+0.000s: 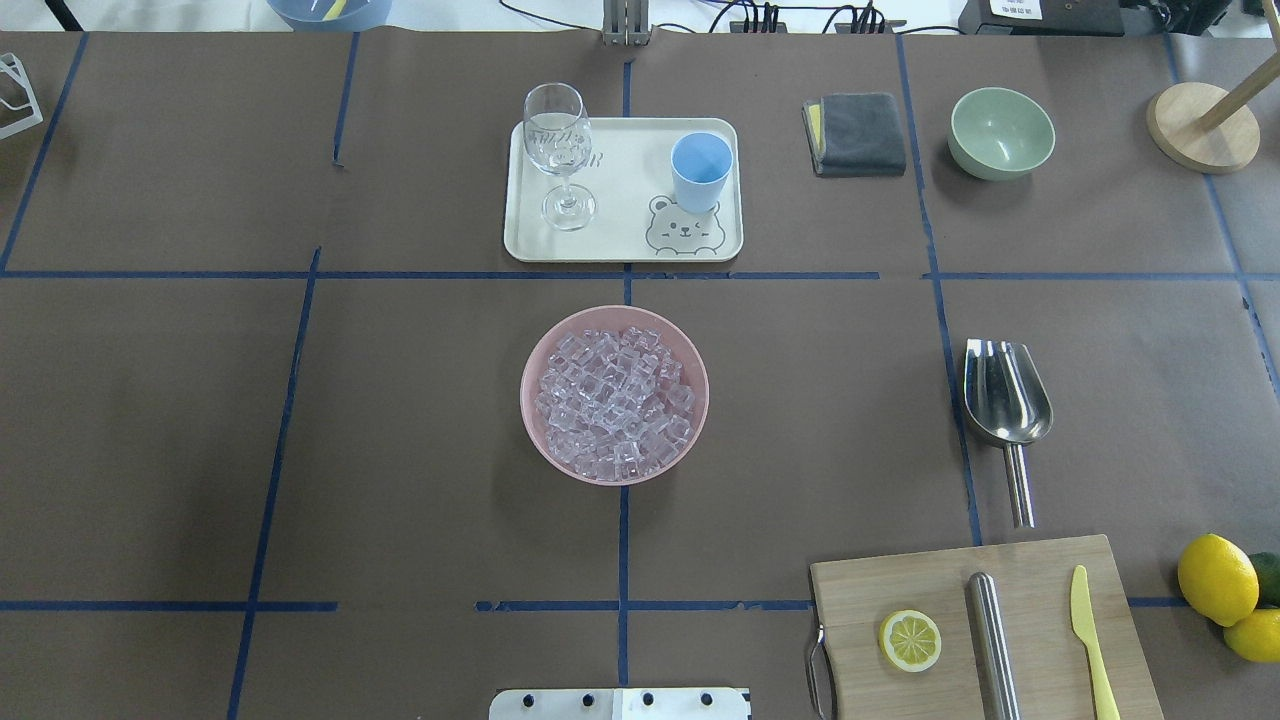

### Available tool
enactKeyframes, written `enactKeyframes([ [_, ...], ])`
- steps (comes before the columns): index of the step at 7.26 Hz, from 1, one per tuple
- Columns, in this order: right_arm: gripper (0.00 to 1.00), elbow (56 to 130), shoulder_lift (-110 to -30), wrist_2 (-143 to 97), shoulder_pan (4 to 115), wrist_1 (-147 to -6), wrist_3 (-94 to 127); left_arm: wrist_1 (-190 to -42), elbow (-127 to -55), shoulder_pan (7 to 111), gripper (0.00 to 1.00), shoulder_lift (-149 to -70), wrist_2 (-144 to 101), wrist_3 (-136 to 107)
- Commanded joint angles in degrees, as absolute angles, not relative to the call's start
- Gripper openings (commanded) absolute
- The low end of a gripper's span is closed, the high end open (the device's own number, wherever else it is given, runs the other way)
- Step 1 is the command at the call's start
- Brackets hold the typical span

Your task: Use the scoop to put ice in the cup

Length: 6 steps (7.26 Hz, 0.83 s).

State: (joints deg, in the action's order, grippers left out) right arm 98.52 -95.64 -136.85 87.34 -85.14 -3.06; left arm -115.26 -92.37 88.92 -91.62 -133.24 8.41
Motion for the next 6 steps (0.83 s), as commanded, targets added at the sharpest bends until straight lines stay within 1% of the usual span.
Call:
enactKeyframes([
  [1,1.0,98.43,-94.66,-136.85,86.93,-85.08,-2.9,-116.45,-92.81,86.67,1.0,-93.16,-133.33,8.09],
  [2,1.0,98.44,-94.05,-136.85,86.4,-85.08,-2.9,-119.07,-94.03,85.7,1.0,-93.16,-133.42,8.0],
  [3,1.0,98.44,-93.96,-136.85,86.31,-85.17,-2.81,-124.05,-93.96,82.21,1.0,-93.16,-133.94,8.0],
  [5,1.0,98.79,-93.96,-136.93,86.31,-85.17,-2.81,-136.97,-93.6,72.47,1.0,-93.25,-133.86,7.65],
  [6,1.0,98.79,-93.96,-136.93,86.31,-85.17,-2.73,-139.54,-93.43,67.55,1.0,-94.73,-133.68,7.65],
])
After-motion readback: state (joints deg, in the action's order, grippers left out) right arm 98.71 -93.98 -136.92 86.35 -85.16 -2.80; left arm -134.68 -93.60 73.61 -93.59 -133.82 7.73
